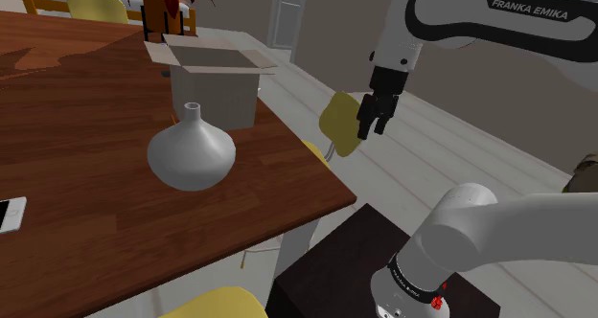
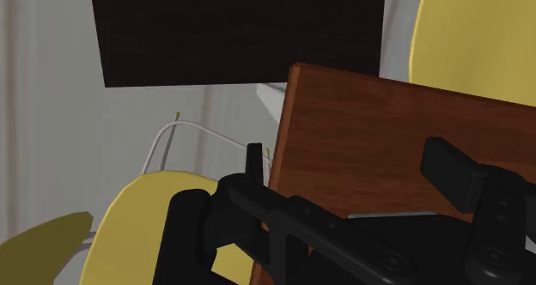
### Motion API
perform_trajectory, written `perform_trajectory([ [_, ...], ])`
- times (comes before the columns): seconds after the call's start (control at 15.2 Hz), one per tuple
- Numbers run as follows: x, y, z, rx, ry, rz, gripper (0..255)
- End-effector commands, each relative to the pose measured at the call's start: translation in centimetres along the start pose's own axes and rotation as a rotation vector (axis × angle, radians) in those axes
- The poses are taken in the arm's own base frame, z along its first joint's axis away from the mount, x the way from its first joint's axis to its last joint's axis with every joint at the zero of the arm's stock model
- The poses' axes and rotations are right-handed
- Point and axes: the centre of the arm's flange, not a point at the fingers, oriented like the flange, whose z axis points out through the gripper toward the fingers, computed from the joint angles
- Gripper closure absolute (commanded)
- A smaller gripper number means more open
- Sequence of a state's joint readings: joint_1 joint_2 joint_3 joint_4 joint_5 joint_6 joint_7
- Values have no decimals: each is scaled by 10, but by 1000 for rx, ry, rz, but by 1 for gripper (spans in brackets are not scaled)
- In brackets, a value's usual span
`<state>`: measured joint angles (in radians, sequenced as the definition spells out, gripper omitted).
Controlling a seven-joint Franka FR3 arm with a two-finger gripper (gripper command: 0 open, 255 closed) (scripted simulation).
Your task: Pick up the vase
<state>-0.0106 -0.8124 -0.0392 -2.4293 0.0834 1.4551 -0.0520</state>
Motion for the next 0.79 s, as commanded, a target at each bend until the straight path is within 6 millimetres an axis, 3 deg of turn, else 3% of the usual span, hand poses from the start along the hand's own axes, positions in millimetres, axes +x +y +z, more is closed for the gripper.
perform_trajectory([
  [0.0,0,0,0,0,0,0,0],
  [0.73,84,-121,-18,-37,20,-11,0],
])
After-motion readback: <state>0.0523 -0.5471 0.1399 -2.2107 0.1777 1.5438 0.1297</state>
